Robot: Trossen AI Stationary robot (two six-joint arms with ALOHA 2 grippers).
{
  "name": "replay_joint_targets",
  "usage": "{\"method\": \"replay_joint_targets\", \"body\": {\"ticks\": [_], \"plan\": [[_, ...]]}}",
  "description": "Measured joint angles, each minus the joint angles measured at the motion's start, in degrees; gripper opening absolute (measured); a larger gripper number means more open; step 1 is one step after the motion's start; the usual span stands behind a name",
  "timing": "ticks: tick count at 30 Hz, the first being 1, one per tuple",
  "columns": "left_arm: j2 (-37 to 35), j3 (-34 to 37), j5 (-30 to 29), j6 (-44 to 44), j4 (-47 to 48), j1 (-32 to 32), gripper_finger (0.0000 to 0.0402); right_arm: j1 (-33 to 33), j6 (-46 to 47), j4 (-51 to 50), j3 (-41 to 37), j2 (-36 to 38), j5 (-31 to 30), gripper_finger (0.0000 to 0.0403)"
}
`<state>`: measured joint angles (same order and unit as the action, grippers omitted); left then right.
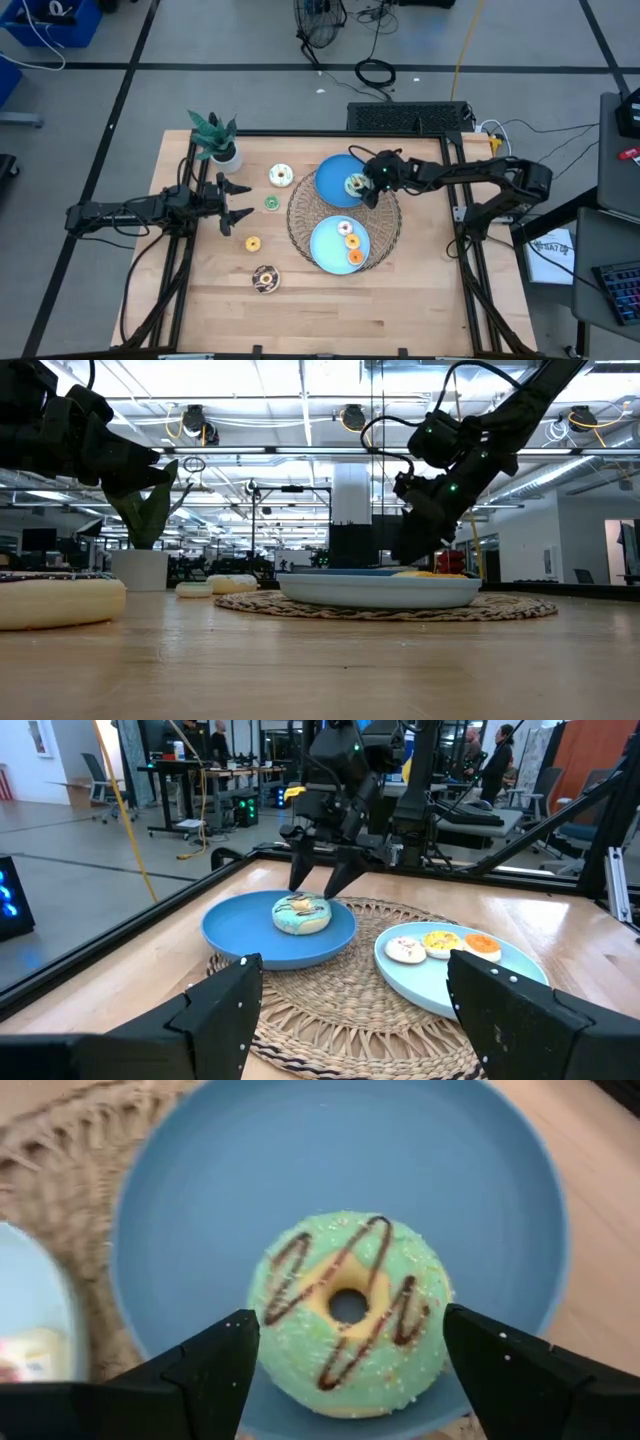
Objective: Pick & Place donuts
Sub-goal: Put the big white donut on the blue plate
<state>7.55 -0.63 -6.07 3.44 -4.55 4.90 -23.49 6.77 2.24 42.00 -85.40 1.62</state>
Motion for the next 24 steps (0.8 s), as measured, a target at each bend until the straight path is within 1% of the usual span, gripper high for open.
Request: {"method": "replay_joint_targets", "body": {"ticks": [5, 8, 19, 24], "plan": [[0.00, 0.01, 0.00, 0.00, 0.00, 0.01, 0.0310, 0.60, -0.04, -0.50, 0.00, 1.98, 3.12, 0.0304], [0.00, 0.01, 0.01, 0.00, -0.01, -0.01, 0.0310, 1.21, -0.11, -1.28, 0.00, 4.58, 3.11, 0.0304], [0.00, 0.00, 0.01, 0.00, -0.01, 0.01, 0.0310, 5.23, 0.23, -9.23, 0.00, 18.89, 3.05, 0.0304], [0.00, -0.01, 0.01, -0.02, 0.01, -0.01, 0.0310, 8.05, 3.54, -11.67, 0.00, 24.48, 3.02, 0.0304]]}}
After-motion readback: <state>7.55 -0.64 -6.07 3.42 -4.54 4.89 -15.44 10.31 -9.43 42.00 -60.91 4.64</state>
